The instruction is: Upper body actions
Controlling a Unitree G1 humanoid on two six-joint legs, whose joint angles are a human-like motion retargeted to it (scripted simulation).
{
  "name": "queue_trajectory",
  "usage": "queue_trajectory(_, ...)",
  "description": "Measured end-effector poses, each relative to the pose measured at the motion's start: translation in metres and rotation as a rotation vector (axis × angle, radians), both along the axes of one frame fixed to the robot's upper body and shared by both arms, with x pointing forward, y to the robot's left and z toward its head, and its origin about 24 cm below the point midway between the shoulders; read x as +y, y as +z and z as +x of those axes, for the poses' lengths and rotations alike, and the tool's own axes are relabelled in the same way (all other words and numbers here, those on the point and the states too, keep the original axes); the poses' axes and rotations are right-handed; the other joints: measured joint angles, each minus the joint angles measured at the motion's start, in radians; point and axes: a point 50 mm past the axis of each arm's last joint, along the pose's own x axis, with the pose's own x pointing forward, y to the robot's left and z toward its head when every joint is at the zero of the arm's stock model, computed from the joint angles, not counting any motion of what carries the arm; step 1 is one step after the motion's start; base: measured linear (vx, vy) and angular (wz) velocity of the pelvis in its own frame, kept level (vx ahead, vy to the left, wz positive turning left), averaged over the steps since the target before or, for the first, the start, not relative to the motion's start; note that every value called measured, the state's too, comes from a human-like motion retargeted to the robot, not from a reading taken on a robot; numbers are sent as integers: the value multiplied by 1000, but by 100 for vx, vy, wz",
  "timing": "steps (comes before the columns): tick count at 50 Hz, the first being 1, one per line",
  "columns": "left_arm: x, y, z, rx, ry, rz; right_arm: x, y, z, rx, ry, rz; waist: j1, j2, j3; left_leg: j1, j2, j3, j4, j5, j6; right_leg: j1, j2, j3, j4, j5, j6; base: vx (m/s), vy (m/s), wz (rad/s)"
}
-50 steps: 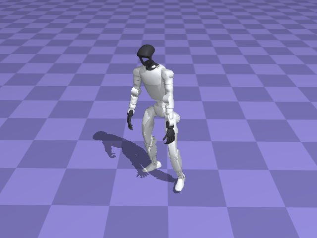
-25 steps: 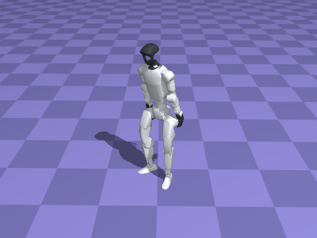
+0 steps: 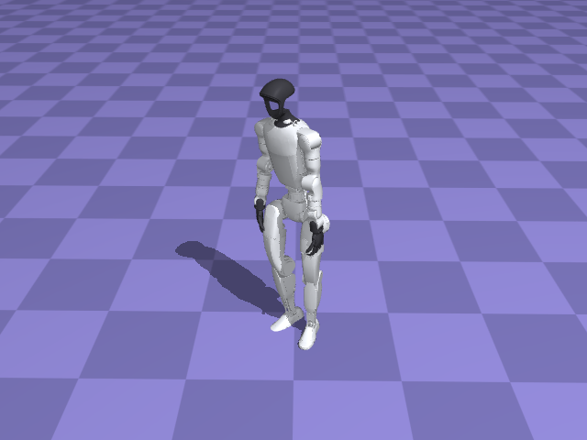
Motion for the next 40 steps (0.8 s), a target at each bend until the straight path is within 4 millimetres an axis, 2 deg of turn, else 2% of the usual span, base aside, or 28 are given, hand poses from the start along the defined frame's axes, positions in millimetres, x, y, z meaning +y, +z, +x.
queue_trajectory(3, 1, -1, -8, 39, -59, 2, 4, -2, -5, 15, 7, 15, 2, -15, 0, 9, -11, 0, -2, 3, -8, 12, -17, 8, -40, 36, 39, 14, -16, 2)
queue_trajectory(7, 5, -2, -26, 101, -113, 23, 3, -6, -24, 77, 10, -2, 19, -26, -10, 18, -3, -3, 3, 9, -28, 38, -8, -1, -87, 39, 21, 20, -22, 3)
queue_trajectory(15, 1, -5, -65, 210, -110, 80, -22, -8, -70, 270, 11, -111, 25, -21, -10, 28, 29, -33, 30, 16, -68, 96, 21, -36, -140, 45, -12, 20, -19, 16)
queue_trajectory(22, -7, -5, -77, 238, -163, 80, -42, -4, -92, 325, -137, -165, 23, -17, 7, -10, 61, -65, 121, 11, -102, 124, 24, -72, -156, 39, -31, 11, -12, 22)
queue_trajectory(26, -14, -5, -71, 213, -178, 59, -49, -3, -97, 313, -241, -173, 48, -12, 12, -30, 67, -30, 171, 46, -112, 122, 18, -76, -162, 45, -37, 1, -1, 5)
queue_trajectory(30, -14, -6, -61, 177, -204, 89, -54, -1, -93, 291, -299, -182, 84, -21, 27, -37, 65, -25, 233, 12, -121, 127, -3, -60, -163, 52, -39, -1, 0, -10)
queue_trajectory(37, -12, -5, -64, 199, -200, 46, -48, -3, -74, 244, -216, -158, 81, -7, -15, -22, 34, -156, 253, 13, -144, 110, -8, -51, -164, 54, -32, 0, 5, -3)
queue_trajectory(40, -11, -5, -68, 211, -189, 32, -38, -5, -66, 213, -201, -115, 75, 8, -37, 10, 19, -148, 175, -13, -120, 103, 6, -47, -162, 53, -28, -3, 11, -7)
